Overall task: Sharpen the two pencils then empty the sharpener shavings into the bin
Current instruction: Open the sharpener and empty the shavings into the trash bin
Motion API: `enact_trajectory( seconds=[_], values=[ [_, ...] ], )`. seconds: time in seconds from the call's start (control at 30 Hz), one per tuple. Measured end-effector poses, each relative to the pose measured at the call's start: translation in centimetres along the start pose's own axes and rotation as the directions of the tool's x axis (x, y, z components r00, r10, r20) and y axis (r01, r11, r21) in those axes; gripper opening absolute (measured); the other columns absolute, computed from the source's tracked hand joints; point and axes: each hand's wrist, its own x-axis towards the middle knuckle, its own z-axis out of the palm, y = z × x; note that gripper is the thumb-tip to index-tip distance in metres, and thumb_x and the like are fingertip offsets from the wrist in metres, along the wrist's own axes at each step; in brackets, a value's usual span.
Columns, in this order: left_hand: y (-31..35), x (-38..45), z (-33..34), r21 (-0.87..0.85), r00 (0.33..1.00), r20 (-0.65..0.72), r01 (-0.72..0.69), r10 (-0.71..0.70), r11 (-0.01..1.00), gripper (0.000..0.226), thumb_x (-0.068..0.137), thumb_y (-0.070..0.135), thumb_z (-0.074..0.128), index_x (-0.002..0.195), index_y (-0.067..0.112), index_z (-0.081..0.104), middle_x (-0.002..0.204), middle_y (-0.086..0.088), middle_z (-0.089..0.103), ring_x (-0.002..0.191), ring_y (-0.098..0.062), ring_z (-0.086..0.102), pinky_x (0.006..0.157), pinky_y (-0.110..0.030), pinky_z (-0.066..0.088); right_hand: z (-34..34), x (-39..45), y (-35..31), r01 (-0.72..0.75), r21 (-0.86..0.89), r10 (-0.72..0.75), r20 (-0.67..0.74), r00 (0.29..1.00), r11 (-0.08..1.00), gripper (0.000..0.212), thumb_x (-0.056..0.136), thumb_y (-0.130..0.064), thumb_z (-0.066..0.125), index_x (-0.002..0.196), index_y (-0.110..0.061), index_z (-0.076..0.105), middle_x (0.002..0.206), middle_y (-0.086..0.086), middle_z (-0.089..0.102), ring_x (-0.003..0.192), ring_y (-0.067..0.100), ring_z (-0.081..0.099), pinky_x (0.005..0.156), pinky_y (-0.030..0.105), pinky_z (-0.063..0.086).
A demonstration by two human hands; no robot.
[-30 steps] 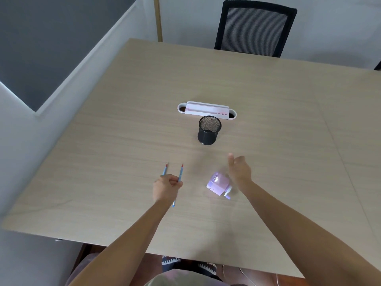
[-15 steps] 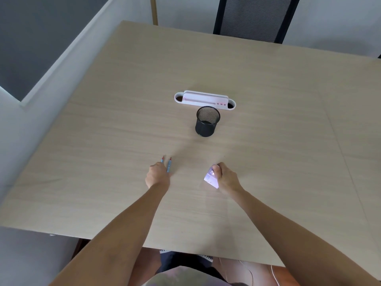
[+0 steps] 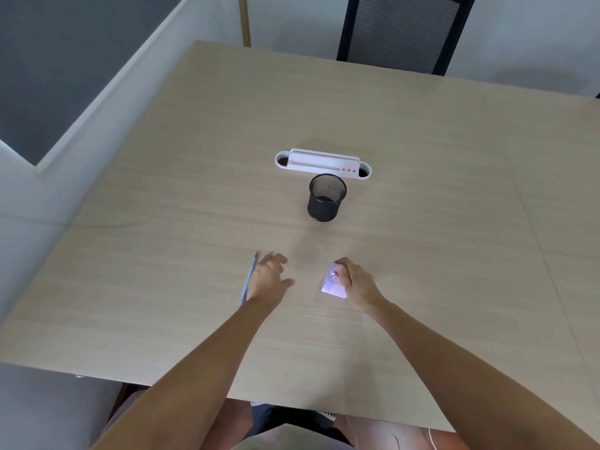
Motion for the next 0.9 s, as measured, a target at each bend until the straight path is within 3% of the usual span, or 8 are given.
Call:
enact_trajectory(
  seconds=[0.1, 0.2, 0.37, 0.57, 0.73, 0.83, 0.9],
  values=[
    [1.4, -0.2, 2.0, -0.133, 0.979, 0.193, -0.041, 0.067, 0.99, 0.063, 0.062, 0.014, 0.085, 0.118, 0.014, 0.056, 0.097, 0.0, 0.051, 0.079, -0.013, 0.051, 0.072, -0.022, 0.045, 0.0, 0.2, 0.3, -0.006, -0.03, 0.007, 0.02, 1.0, 1.0, 0.029, 0.1, -0.032, 0.027, 0.105, -0.016, 0.051, 0.092, 0.003, 0.061, 0.085, 0.025, 0.053, 0.071, 0.028, 0.035],
    [2.4, 0.2, 4.1, -0.197, 0.958, 0.259, -0.068, 0.119, 0.978, 0.079, 0.057, 0.013, 0.087, 0.126, 0.02, 0.051, 0.103, 0.001, 0.051, 0.086, -0.014, 0.053, 0.08, -0.026, 0.05, -0.1, 0.4, 0.3, 0.013, -0.049, -0.012, 0.033, 0.999, 0.999, 0.044, 0.089, -0.044, 0.022, 0.105, -0.014, 0.049, 0.093, 0.009, 0.06, 0.081, 0.026, 0.052, 0.07, 0.029, 0.034],
    [3.0, 0.8, 6.0, -0.277, 0.964, 0.212, -0.098, 0.161, 0.956, 0.053, 0.061, 0.013, 0.084, 0.108, 0.017, 0.062, 0.102, -0.002, 0.062, 0.086, -0.016, 0.059, 0.077, -0.028, 0.051, 0.0, 0.9, 0.9, 0.006, -0.034, -0.004, 0.048, 0.999, 0.999, 0.047, 0.087, -0.048, 0.024, 0.106, -0.011, 0.047, 0.099, 0.013, 0.059, 0.087, 0.028, 0.054, 0.072, 0.03, 0.036],
    [2.6, 1.2, 5.3, -0.275, 0.952, 0.248, -0.107, 0.178, 0.955, 0.05, 0.059, 0.007, 0.083, 0.104, 0.014, 0.063, 0.094, -0.001, 0.062, 0.083, -0.022, 0.061, 0.077, -0.034, 0.054, 0.4, 1.3, 1.8, 0.006, -0.071, -0.001, 0.06, 0.998, 0.997, 0.041, 0.092, -0.047, 0.023, 0.107, -0.015, 0.044, 0.102, 0.015, 0.057, 0.087, 0.03, 0.052, 0.072, 0.031, 0.035],
    [1.5, 1.0, 3.5, -0.233, 0.973, 0.202, -0.063, 0.111, 0.97, 0.052, 0.056, 0.001, 0.083, 0.102, 0.015, 0.064, 0.089, 0.001, 0.06, 0.078, -0.016, 0.058, 0.064, -0.013, 0.045, 0.2, 1.4, 1.6, 0.022, -0.107, -0.016, 0.058, 0.998, 0.994, 0.031, 0.1, -0.035, 0.027, 0.107, -0.011, 0.045, 0.099, 0.016, 0.058, 0.082, 0.028, 0.05, 0.071, 0.03, 0.033],
    [0.7, 0.1, 1.9, -0.248, 0.987, 0.141, -0.036, 0.073, 0.968, 0.053, 0.057, -0.004, 0.082, 0.105, 0.013, 0.064, 0.094, -0.003, 0.062, 0.076, -0.018, 0.058, 0.071, -0.028, 0.052, 0.2, 1.3, 1.6, 0.021, -0.102, -0.016, 0.049, 0.999, 0.995, 0.037, 0.097, -0.042, 0.024, 0.104, -0.013, 0.046, 0.1, 0.014, 0.059, 0.085, 0.031, 0.053, 0.071, 0.031, 0.035],
    [0.1, -0.8, 0.7, -0.276, 0.996, 0.079, -0.008, 0.031, 0.961, 0.054, 0.059, -0.004, 0.082, 0.106, 0.014, 0.064, 0.095, 0.0, 0.061, 0.071, -0.017, 0.057, 0.071, -0.031, 0.053, 0.2, 1.1, 1.8, 0.009, -0.087, -0.006, 0.028, 1.0, 0.996, 0.044, 0.088, -0.05, 0.019, 0.1, -0.017, 0.045, 0.099, 0.013, 0.06, 0.087, 0.032, 0.055, 0.07, 0.034, 0.038]
  ],
)
